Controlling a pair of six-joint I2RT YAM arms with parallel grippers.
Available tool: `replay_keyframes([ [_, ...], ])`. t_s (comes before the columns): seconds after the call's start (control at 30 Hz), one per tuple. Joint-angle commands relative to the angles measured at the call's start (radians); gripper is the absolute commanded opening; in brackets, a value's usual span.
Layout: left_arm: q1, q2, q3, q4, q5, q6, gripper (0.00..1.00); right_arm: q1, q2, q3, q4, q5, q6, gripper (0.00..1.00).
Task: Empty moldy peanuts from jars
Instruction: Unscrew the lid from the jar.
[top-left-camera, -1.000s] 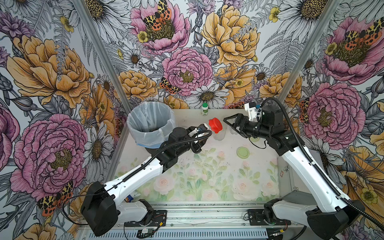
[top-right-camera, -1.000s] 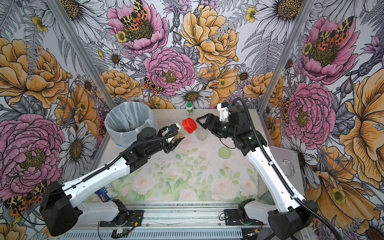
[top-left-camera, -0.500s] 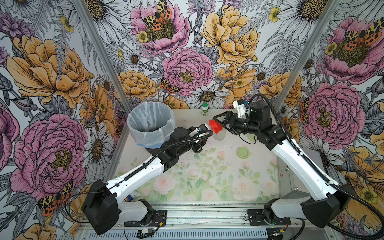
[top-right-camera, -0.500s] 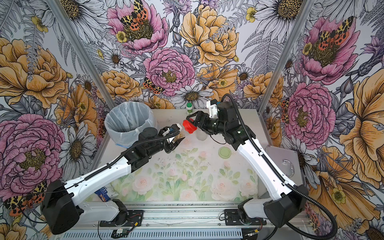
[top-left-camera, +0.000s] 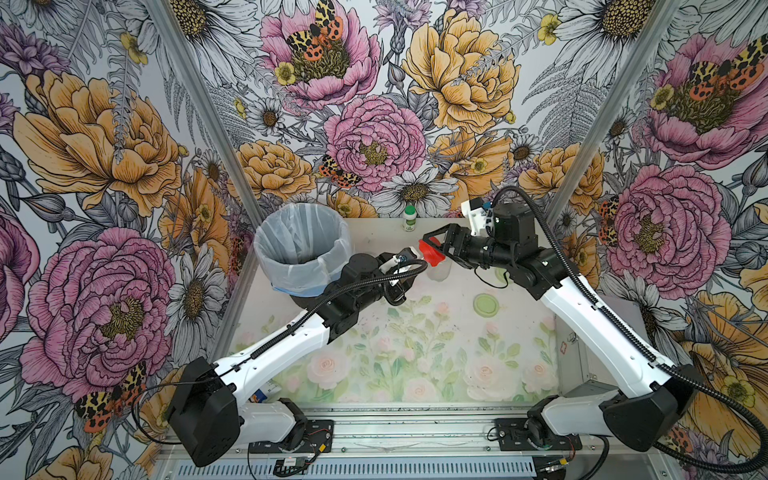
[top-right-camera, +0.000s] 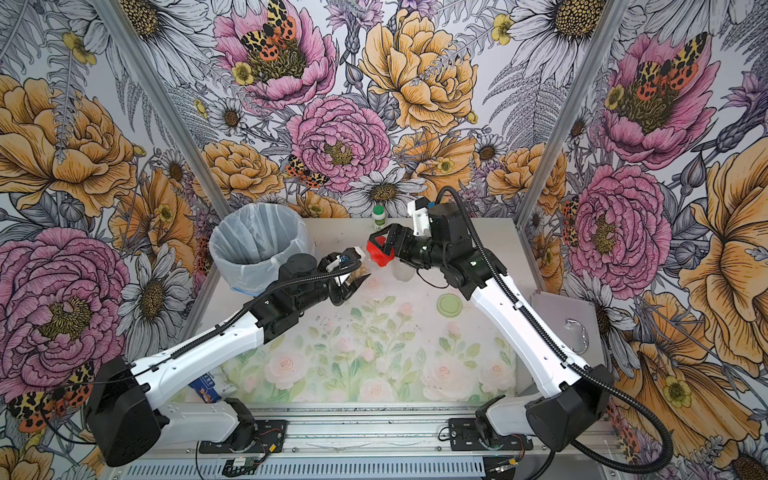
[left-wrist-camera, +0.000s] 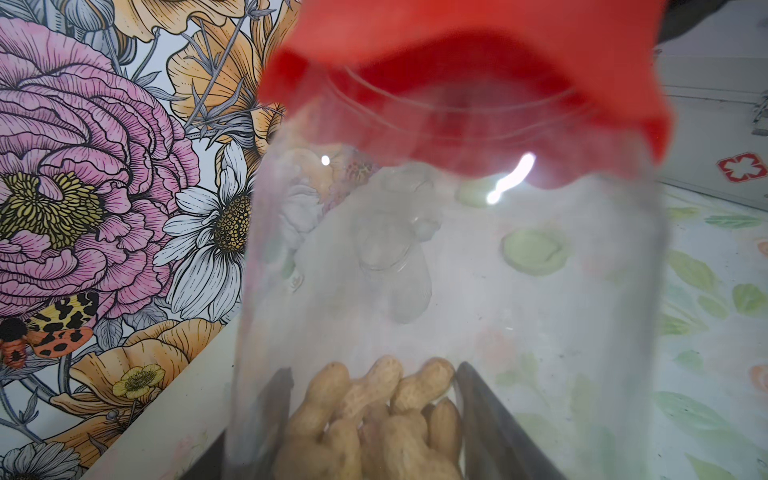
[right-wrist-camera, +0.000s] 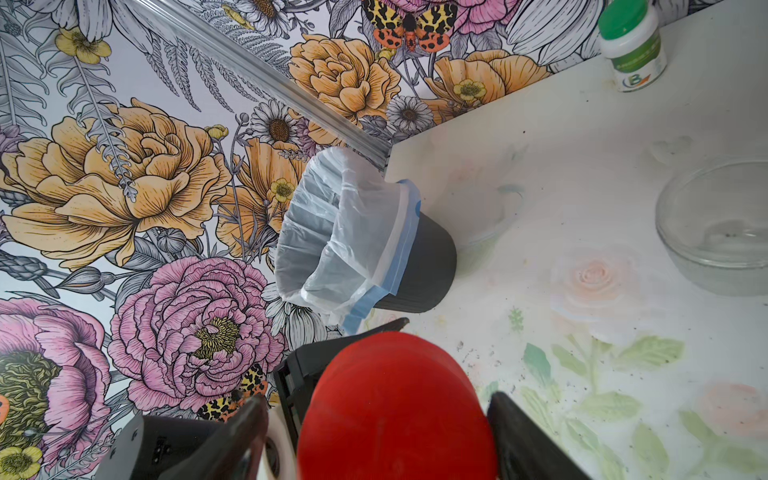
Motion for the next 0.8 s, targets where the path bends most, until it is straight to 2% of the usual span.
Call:
replay_keyframes([
  [0.0,-0.007,0.009,0.036,0.014,-0.012,0.019,0.27,0.010,0.014,0.035,-0.017,0.029,-0.037,0.81],
  [0.37,-0.001,0.018,0.050,0.012,-0.014,0.019,0.27,0.023,0.016,0.028,-0.031,0.046,-0.073,0.72],
  [0.57,0.003,0.013,0.055,0.006,0.011,0.007,0.26,0.027,0.016,0.031,-0.057,0.049,-0.153,0.59],
  [0.63,0.017,-0.002,0.044,0.007,0.062,-0.012,0.26,0.025,0.017,0.044,-0.068,0.006,-0.238,0.57],
  [0.77,0.096,-0.056,0.000,0.020,0.311,-0.088,0.24,-0.025,0.031,0.059,-0.081,-0.237,-0.460,0.56],
])
